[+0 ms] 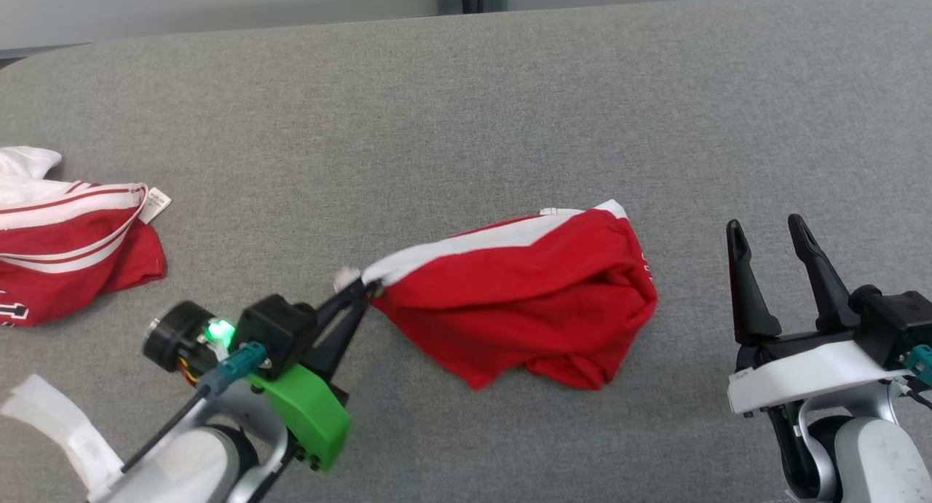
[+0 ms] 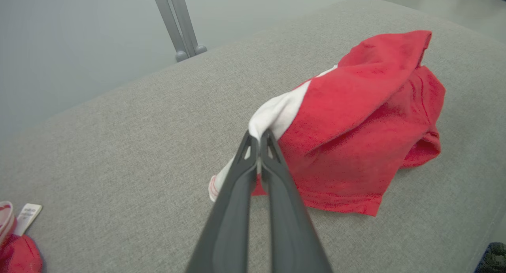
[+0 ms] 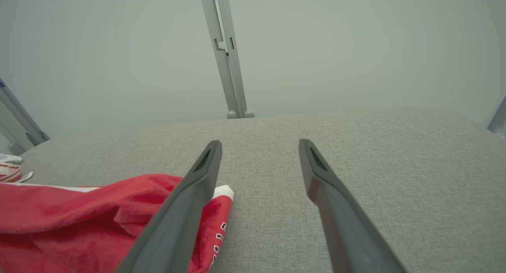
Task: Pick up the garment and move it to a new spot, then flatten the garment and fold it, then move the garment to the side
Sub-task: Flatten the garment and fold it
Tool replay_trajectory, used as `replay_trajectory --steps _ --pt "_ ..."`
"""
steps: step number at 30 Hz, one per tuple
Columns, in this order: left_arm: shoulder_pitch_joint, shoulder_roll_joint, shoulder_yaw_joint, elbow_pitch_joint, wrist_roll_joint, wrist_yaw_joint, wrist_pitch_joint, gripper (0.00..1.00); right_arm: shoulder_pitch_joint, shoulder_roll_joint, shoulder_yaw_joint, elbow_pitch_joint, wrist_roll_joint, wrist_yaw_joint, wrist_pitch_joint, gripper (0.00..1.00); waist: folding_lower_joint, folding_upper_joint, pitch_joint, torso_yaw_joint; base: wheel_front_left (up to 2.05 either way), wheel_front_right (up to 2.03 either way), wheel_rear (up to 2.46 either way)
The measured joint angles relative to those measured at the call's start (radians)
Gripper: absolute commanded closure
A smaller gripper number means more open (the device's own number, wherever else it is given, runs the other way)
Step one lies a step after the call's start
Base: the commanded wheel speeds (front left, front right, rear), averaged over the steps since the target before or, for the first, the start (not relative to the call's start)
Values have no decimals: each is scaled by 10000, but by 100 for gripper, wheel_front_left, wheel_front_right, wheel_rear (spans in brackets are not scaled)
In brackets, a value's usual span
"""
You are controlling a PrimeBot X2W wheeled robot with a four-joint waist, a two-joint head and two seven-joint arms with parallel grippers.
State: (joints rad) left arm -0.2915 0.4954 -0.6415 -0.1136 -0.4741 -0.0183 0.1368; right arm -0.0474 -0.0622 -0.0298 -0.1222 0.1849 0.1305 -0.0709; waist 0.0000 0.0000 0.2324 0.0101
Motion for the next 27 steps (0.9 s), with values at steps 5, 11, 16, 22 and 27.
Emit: replay_trajectory --steps 5,11,16,22,27 --pt "-822 802 357 -934 976 420 610 100 -3 65 -4 151 -8 0 -15 0 0 0 -96 -46 0 0 0" --pt "-490 284 -259 -153 399 395 1490 100 -6 107 98 259 46 0 -59 0 0 0 -123 -297 0 0 0" --pt "-42 -556 -439 1141 -213 303 926 70 -3 121 73 265 58 0 -71 0 0 0 12 -419 0 0 0" --pt "-112 -1434 163 1827 -226 660 -1221 0 -6 136 73 180 27 0 -71 0 0 0 111 -279 0 0 0" --pt "-96 -1783 1049 1956 -257 1346 -2905 0 -110 138 148 25 -96 0 -69 0 0 0 4 -198 0 0 0"
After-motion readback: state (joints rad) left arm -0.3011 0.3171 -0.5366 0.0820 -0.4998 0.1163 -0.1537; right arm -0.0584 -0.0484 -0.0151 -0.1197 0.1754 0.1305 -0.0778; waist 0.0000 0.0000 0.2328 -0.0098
